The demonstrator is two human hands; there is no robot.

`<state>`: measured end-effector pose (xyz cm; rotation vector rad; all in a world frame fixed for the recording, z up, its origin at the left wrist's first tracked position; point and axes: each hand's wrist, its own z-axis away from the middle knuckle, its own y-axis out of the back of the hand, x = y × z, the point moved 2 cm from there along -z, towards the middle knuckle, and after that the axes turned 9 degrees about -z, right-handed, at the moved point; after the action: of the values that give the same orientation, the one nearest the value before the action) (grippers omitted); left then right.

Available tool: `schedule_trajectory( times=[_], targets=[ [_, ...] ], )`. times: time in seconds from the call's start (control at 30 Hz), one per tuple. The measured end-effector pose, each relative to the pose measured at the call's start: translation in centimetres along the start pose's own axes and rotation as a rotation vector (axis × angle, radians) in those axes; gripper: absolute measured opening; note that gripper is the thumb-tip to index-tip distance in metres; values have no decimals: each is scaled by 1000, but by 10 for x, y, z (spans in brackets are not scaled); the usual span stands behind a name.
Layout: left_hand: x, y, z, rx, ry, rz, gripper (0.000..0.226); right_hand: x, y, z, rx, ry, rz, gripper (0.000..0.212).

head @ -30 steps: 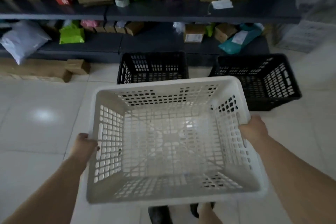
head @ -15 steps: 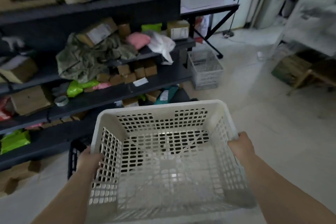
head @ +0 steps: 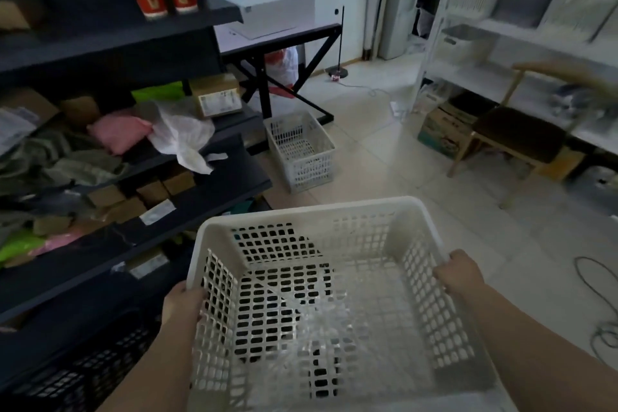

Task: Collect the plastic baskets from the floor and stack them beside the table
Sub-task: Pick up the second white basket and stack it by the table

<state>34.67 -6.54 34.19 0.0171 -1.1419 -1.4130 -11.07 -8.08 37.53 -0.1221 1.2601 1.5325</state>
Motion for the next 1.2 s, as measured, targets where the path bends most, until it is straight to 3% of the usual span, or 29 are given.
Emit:
schedule_trajectory(
  times=[0.27,0.4,0.47,0.6,0.83,1.2],
  targets=[
    [190,-92,-74,-25,-61,-47,44,-102,38,-145,60,0,-24,33],
    [273,-138,-97,-52,-126,-50,36,-133,54,-221,74,-38,-72,38],
    [309,-163,-111,-61,-159,-44,33,-149,60,-266,53,-56,-111,36],
    [373,-216,-133,-49,-174,-16,24,-185,72,-362,-11,-57,-151,8],
    [456,-285,-162,32,-35,95,25,-285,85,-522,-170,-8,-88,7],
    [549,-331,-266,158,244,246,40,-481,-17,-717,-395,125,202,49]
  ],
)
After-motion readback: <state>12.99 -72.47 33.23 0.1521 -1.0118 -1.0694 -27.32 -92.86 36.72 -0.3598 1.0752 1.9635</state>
